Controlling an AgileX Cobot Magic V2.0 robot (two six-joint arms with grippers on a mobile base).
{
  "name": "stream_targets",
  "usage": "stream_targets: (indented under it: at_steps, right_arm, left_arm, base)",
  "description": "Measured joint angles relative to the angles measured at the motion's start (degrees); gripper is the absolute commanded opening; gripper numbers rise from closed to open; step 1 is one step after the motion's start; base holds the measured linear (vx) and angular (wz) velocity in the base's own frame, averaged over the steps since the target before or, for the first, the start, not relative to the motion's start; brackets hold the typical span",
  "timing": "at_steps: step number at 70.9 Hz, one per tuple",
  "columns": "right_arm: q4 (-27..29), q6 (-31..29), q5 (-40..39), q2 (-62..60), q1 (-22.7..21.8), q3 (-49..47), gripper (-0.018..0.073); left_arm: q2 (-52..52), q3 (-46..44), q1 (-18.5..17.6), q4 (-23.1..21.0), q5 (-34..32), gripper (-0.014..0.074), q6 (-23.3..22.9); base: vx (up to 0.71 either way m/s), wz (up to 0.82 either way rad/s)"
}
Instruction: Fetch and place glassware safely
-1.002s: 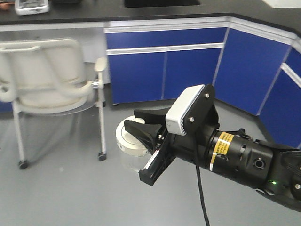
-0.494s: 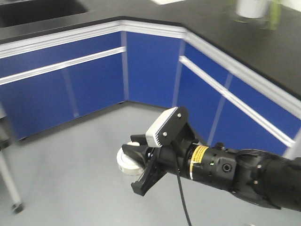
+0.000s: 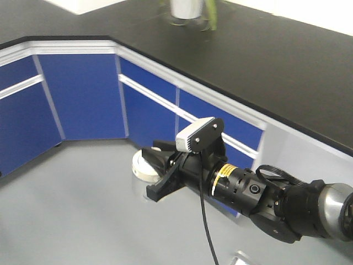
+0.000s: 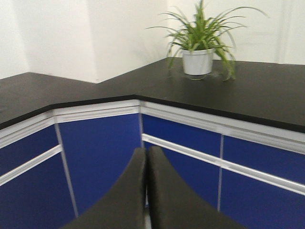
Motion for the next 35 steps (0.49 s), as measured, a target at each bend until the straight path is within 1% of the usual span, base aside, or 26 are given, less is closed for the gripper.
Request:
stream_targets:
  at_steps: [11, 35]
  right_arm:
    - [-0.1, -0.4, -5.3, 0.0, 0.0, 0.0, -0.0003]
    - [-0.2, -0.6, -7.8, 0.0, 0.0, 0.0, -0.0003]
  left_arm:
    - [0.0, 0.0, 0.0, 0.0, 0.0, -0.0007, 0.0]
    - [0.0, 0.0, 0.0, 0.0, 0.0, -0.0007, 0.0]
  base:
    - [0.10, -0.40]
    - [0.08, -0.35]
